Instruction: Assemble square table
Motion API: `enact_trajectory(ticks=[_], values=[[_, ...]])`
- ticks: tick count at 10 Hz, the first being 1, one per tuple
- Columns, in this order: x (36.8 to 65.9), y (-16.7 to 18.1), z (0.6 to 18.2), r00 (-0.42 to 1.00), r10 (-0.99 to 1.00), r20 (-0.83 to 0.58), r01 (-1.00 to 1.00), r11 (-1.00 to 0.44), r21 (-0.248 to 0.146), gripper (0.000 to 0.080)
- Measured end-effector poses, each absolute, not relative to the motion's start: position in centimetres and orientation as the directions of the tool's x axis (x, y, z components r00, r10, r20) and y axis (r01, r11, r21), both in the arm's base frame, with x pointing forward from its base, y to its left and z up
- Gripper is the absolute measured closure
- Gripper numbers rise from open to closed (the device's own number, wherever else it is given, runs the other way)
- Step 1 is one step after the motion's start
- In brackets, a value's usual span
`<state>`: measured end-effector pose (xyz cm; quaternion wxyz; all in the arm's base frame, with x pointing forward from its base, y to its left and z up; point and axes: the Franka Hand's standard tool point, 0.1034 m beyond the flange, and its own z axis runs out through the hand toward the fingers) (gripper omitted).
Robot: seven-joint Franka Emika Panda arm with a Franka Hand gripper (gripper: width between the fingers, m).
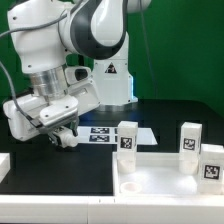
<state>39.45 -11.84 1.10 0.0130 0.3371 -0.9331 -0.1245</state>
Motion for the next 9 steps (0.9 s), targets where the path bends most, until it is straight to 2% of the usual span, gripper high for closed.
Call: enact_trajectory(ticks=[1, 2, 7, 8, 9], values=[[40.3, -11.5, 1.5, -0.743, -0.664, -0.082, -0.661, 0.710, 0.243, 0.0517], [40.7, -10.9, 1.9, -0.702, -0.707, -0.084, -0.698, 0.661, 0.275, 0.0517], [41.0, -10.6, 1.7, -0.865, -0.501, -0.010, -0.482, 0.827, 0.290, 0.0515], [41.0, -9.7, 2.3, -0.790, -0.612, 0.021, -0.564, 0.741, 0.364, 0.0515], [42.1, -9.2, 2.5, -0.779, -0.626, 0.013, -0.578, 0.727, 0.372, 0.0515]])
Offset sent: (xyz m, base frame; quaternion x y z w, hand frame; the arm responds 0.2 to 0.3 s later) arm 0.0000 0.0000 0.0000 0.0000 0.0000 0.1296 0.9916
